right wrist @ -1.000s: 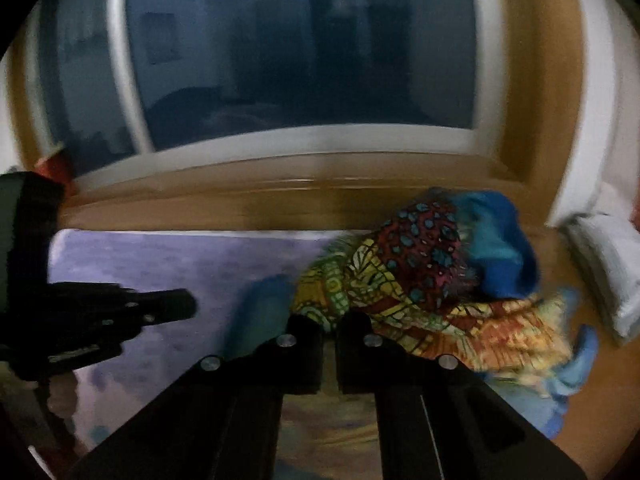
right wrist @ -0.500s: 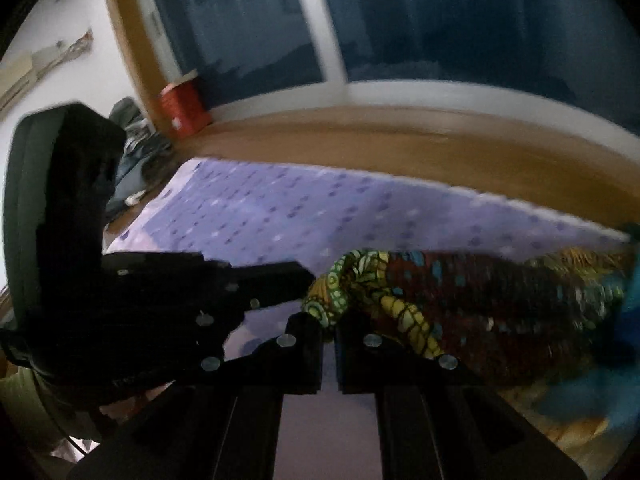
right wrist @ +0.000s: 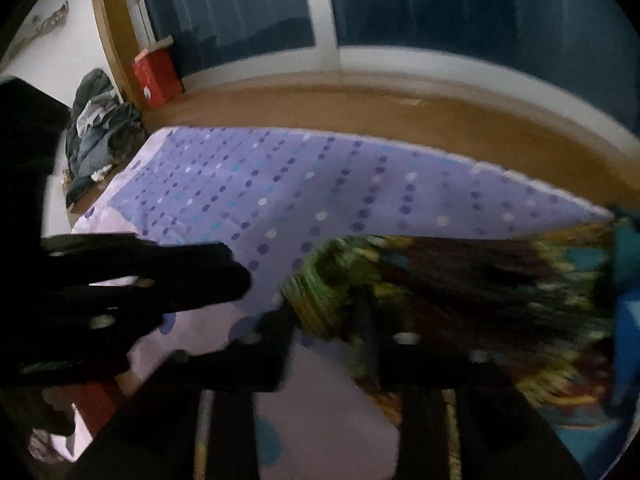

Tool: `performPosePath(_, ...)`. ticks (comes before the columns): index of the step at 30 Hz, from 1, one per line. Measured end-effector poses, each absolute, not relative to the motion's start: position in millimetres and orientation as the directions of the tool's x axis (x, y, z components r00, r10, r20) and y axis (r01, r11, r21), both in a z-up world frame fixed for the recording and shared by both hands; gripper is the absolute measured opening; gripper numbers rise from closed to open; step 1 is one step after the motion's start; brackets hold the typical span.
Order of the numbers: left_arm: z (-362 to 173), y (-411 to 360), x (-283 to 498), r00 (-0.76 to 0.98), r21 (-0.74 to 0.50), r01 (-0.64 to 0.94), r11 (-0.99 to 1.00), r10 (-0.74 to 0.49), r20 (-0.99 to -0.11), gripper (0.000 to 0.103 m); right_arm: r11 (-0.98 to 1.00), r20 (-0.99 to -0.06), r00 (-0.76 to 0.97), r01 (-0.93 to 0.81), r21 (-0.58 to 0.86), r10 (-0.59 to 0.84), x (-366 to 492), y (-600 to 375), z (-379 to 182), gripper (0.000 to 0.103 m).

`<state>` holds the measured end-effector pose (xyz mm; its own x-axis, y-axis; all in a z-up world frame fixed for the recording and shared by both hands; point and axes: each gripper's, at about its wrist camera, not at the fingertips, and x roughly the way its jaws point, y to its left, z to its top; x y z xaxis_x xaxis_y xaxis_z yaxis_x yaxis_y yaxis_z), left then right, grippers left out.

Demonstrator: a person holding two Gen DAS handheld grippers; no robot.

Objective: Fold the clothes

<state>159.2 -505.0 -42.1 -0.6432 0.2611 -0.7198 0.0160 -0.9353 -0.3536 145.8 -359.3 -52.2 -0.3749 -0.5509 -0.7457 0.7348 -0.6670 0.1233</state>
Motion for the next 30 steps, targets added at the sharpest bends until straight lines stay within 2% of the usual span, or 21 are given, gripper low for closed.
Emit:
performPosePath(1, -43.6, -499.0, 155.9, -0.637, -0.352, 0.004, -0.936, 0.27, -0.722, 0.029, -0.676, -0.734, -0.396, 0.728, 0.116, -0.552, 146.4, -349.1, -46.0, 0.05)
performPosePath(4, -43.6, -476.7, 148.4, -0.628, -0.295, -0.026, -0.955, 0.245, -0.738, 0.031, -0.721, -0.697, -0.473, 0.687, 0.091, -0.539, 144.3, -310.7, -30.5, 0.061)
performPosePath(7, -42.4, -457.5, 140.9, -0.604, -0.28, -0.066, -0.958, 0.261, -0.753, 0.034, -0.779, -0.684, -0.549, 0.626, 0.045, -0.481, 133.9, -271.5, -25.4, 0.061)
performPosePath(10, -45.4, -434.7, 131.0, -0.571, -0.247, -0.129, -0.96, 0.276, -0.773, 0.043, -0.856, -0.694, -0.616, 0.518, 0.002, -0.374, 114.9, -238.7, -33.5, 0.061)
performPosePath(15, -62.3, -391.5, 108.5, -0.503, -0.179, -0.233, -0.956, 0.276, -0.819, 0.045, -0.917, -0.72, -0.635, 0.399, 0.005, -0.28, 87.2, -199.4, -48.8, 0.061)
performPosePath(23, -89.8, -374.7, 81.6, -0.452, -0.129, -0.192, -0.973, 0.205, -0.868, 0.044, -0.927, -0.748, -0.589, 0.361, 0.095, -0.306, 66.6, -178.9, -70.1, 0.061)
performPosePath(30, -56.2, -369.6, 91.7, -0.552, -0.103, -0.297, -0.949, 0.258, -0.793, 0.045, -0.916, -0.77, -0.544, 0.38, 0.129, -0.334, 62.2, -180.9, -84.5, 0.061)
